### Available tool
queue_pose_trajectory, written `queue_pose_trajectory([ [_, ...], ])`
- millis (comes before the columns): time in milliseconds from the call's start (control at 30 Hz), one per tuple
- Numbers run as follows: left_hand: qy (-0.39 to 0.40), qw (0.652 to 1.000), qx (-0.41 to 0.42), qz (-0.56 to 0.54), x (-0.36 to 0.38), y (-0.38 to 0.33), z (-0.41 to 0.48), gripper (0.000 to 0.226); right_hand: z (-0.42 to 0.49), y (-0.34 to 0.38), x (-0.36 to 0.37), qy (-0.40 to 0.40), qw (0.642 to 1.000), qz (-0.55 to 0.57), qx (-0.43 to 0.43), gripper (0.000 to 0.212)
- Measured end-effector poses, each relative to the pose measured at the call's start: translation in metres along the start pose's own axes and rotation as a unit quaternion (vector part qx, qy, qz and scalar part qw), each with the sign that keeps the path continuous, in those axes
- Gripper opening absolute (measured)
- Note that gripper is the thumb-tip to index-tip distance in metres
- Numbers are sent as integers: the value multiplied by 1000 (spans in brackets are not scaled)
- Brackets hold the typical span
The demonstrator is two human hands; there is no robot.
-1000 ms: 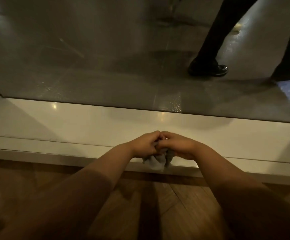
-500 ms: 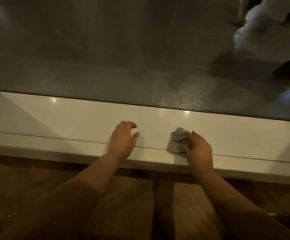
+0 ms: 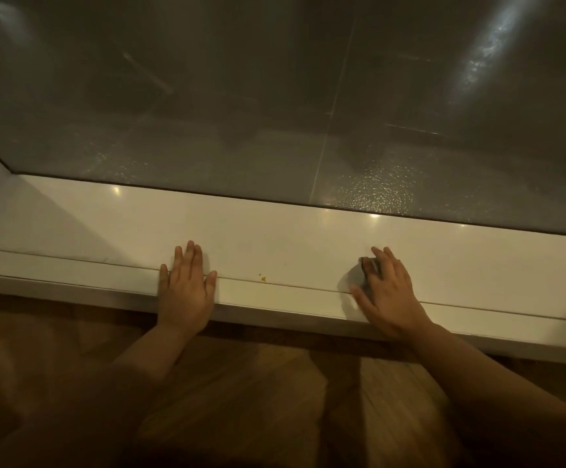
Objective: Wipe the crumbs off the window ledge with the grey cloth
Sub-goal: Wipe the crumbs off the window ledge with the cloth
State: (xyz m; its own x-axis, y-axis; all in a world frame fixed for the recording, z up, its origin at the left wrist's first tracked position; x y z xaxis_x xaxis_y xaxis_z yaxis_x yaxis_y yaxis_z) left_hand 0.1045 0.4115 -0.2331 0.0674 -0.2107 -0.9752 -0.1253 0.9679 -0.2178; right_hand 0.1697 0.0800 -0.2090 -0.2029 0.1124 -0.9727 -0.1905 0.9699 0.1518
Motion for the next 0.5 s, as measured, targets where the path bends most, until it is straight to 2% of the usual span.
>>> queue_pose_trajectory([
  [67,15,1000,16,16,3,1,1,67,-1,1,7,15,998,58,10,72],
  [167,31,999,16,10,6,3,2,64,0,5,11,-71,993,75,58,52],
  [233,36,999,16,5,5,2,2,64,1,13,13,-104,984,77,124,47],
  [367,37,999,13,7,5,1,2,64,8,31,21,-95,965,73,232,55],
  [500,32,999,13,3,6,1,2,64,16,69,26,-92,959,87,254,60],
])
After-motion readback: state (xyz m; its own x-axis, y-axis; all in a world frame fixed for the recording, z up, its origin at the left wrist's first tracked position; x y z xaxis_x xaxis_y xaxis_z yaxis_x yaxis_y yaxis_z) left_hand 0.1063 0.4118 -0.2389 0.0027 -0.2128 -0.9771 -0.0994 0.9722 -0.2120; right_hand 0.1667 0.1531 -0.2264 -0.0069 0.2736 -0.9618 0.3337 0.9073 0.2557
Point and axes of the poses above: each hand's wrist, its own z-axis towards the middle knuckle, its own x-axis out of the palm, y = z × x, the point moved 4 cm from there along z, towards the middle knuckle, and after that the axes turned 9 degrees about x, right-handed, at the moved point
